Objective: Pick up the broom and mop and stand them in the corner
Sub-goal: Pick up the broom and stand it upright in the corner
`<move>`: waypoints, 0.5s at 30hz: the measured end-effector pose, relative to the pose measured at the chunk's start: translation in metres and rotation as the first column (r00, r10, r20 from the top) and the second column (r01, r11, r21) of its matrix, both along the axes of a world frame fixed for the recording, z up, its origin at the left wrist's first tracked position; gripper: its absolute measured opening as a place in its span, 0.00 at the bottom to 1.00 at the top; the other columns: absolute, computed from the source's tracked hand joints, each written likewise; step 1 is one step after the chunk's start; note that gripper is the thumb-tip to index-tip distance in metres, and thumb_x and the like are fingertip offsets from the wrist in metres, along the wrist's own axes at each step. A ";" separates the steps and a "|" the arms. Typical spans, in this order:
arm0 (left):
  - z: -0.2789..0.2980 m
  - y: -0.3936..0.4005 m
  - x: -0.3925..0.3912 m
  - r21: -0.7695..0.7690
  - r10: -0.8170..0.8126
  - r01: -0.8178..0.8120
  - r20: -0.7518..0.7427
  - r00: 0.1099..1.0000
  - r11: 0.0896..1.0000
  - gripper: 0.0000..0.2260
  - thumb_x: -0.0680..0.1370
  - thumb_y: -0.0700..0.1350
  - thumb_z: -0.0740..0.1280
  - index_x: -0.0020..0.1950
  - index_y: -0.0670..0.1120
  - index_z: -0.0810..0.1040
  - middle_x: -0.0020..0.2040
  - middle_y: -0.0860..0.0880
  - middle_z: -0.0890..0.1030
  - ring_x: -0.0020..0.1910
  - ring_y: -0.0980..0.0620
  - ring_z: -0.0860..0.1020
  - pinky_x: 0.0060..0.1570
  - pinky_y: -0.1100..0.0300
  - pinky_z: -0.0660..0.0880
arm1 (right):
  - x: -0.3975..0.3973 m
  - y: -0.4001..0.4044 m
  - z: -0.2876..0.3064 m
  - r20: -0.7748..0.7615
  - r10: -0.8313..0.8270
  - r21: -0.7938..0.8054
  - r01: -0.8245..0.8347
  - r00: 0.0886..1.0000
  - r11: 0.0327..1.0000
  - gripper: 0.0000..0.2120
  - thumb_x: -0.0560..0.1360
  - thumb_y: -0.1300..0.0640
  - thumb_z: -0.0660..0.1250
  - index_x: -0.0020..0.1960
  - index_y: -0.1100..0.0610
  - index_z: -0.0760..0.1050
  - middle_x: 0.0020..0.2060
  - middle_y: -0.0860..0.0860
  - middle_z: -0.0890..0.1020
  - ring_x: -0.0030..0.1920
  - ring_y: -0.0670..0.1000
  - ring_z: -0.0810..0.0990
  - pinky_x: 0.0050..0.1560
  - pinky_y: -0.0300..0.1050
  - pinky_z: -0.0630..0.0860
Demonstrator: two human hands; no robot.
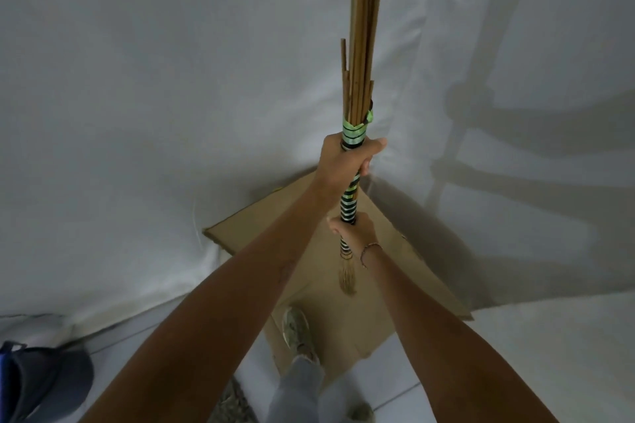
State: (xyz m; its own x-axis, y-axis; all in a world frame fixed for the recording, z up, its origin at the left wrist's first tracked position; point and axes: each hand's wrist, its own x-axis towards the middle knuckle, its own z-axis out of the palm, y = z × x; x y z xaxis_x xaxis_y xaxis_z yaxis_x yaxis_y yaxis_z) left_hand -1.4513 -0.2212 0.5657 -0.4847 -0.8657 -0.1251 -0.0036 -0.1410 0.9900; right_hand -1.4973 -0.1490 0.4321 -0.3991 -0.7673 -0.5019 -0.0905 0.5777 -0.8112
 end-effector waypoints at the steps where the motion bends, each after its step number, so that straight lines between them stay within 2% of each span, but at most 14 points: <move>1: -0.012 -0.015 -0.002 0.016 -0.003 0.003 0.009 1.000 1.000 0.18 0.74 0.41 0.70 0.26 0.45 0.69 0.21 0.52 0.70 0.25 0.52 0.69 0.37 0.59 0.73 | -0.002 -0.014 -0.010 0.003 -0.013 0.016 0.013 1.000 1.000 0.15 0.69 0.55 0.68 0.28 0.55 0.65 0.24 0.50 0.68 0.28 0.49 0.66 0.33 0.42 0.64; 3: -0.041 -0.046 -0.008 0.046 -0.002 0.000 0.042 0.999 0.999 0.19 0.73 0.43 0.71 0.25 0.46 0.69 0.21 0.52 0.71 0.25 0.52 0.70 0.39 0.56 0.73 | -0.007 -0.043 -0.033 -0.011 -0.010 0.076 0.011 1.000 0.997 0.16 0.70 0.55 0.67 0.28 0.54 0.64 0.25 0.50 0.68 0.29 0.50 0.67 0.35 0.43 0.65; 5: -0.077 -0.075 -0.011 0.067 0.013 -0.019 0.086 0.996 0.998 0.19 0.73 0.44 0.71 0.24 0.46 0.69 0.22 0.50 0.72 0.25 0.51 0.71 0.39 0.53 0.73 | -0.010 -0.069 -0.061 -0.052 0.035 0.140 -0.028 0.998 0.990 0.16 0.69 0.50 0.67 0.28 0.54 0.65 0.27 0.52 0.71 0.32 0.52 0.71 0.38 0.45 0.68; 7: -0.115 -0.099 -0.013 0.078 0.013 -0.022 0.122 0.992 0.997 0.18 0.72 0.44 0.72 0.24 0.46 0.70 0.23 0.49 0.73 0.25 0.51 0.72 0.39 0.53 0.74 | -0.014 -0.091 -0.091 -0.096 0.077 0.209 -0.055 0.992 0.976 0.16 0.67 0.44 0.66 0.28 0.53 0.68 0.32 0.54 0.75 0.35 0.54 0.75 0.39 0.46 0.71; 9: -0.153 -0.119 -0.016 0.080 0.031 -0.043 0.142 0.989 0.996 0.18 0.72 0.45 0.72 0.25 0.46 0.70 0.23 0.49 0.73 0.25 0.51 0.72 0.38 0.54 0.74 | -0.015 -0.112 -0.123 -0.107 0.101 0.255 -0.071 0.989 0.964 0.16 0.67 0.44 0.66 0.30 0.55 0.70 0.33 0.54 0.75 0.36 0.55 0.75 0.40 0.46 0.70; 12: -0.200 -0.141 -0.015 0.072 0.044 -0.058 0.172 0.984 0.996 0.17 0.72 0.46 0.72 0.26 0.46 0.70 0.24 0.49 0.73 0.26 0.50 0.72 0.37 0.53 0.73 | -0.013 -0.132 -0.163 -0.097 0.065 0.260 -0.038 0.993 0.965 0.12 0.69 0.49 0.68 0.38 0.58 0.75 0.35 0.54 0.77 0.38 0.54 0.76 0.40 0.44 0.70; 15: -0.249 -0.164 -0.020 0.098 0.077 -0.099 0.201 0.976 0.990 0.17 0.71 0.46 0.72 0.26 0.47 0.69 0.23 0.50 0.73 0.26 0.50 0.71 0.40 0.49 0.77 | -0.014 -0.153 -0.209 -0.135 0.085 0.252 -0.049 0.987 0.966 0.13 0.70 0.51 0.68 0.49 0.60 0.77 0.44 0.57 0.81 0.47 0.56 0.79 0.45 0.43 0.69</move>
State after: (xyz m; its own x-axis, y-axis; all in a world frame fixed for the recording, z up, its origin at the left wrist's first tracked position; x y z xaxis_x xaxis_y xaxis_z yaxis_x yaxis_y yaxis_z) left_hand -1.4712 -0.3848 0.3168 -0.3639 -0.8804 -0.3042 -0.1796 -0.2541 0.9504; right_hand -1.5112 -0.3015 0.2232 -0.4329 -0.6538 -0.6206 -0.2406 0.7473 -0.6194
